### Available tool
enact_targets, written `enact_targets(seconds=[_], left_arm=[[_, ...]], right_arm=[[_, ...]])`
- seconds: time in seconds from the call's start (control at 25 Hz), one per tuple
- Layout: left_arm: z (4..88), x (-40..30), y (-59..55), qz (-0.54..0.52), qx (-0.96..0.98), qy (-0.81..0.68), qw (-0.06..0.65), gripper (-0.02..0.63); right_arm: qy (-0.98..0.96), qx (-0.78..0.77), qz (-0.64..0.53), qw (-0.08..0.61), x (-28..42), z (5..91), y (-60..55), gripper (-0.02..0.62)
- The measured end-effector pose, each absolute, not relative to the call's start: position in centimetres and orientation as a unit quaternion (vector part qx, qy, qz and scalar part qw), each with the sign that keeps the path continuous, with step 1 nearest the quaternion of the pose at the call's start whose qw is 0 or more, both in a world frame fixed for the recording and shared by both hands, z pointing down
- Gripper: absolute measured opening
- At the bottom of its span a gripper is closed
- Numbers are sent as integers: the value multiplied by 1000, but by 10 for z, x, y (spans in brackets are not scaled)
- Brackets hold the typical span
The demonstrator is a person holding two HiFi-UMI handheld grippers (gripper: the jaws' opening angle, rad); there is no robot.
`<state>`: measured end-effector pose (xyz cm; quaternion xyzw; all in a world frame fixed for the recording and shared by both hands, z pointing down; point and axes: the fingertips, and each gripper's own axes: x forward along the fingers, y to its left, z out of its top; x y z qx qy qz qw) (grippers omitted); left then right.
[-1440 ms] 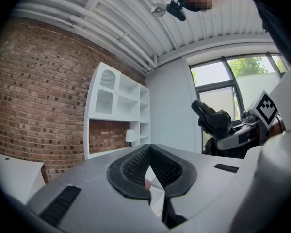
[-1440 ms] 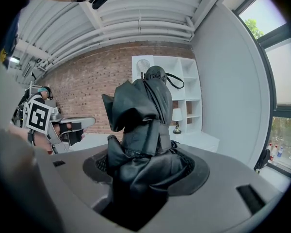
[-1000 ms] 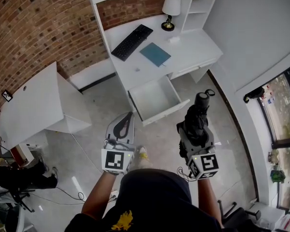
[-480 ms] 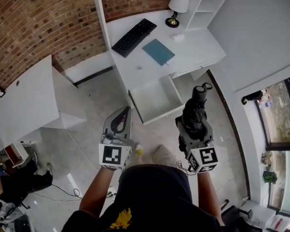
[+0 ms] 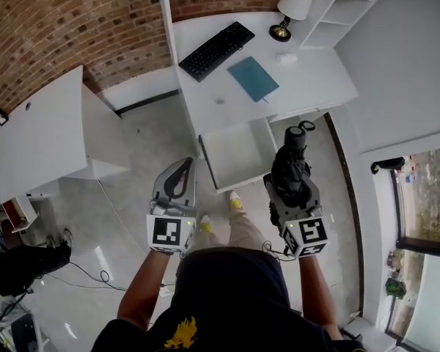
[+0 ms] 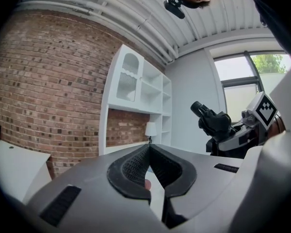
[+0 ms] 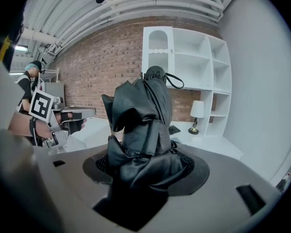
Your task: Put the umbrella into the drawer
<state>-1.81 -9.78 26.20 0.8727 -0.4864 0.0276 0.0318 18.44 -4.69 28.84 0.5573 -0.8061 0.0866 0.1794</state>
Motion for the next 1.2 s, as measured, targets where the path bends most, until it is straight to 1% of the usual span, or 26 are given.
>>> enact_targets(seconds=[0.48, 0.84, 1.2], left_arm=[[292, -11, -132, 40, 840, -538, 60, 18], [317, -12, -141, 41, 817, -571, 67, 18], [339, -15, -148, 35, 797, -596, 90, 18]], right_arm=[[-845, 470, 103, 235, 181, 335, -98, 258], [-862, 417, 111, 265, 179, 376, -114, 258], [-869, 380, 121, 291, 178, 408, -133, 258]])
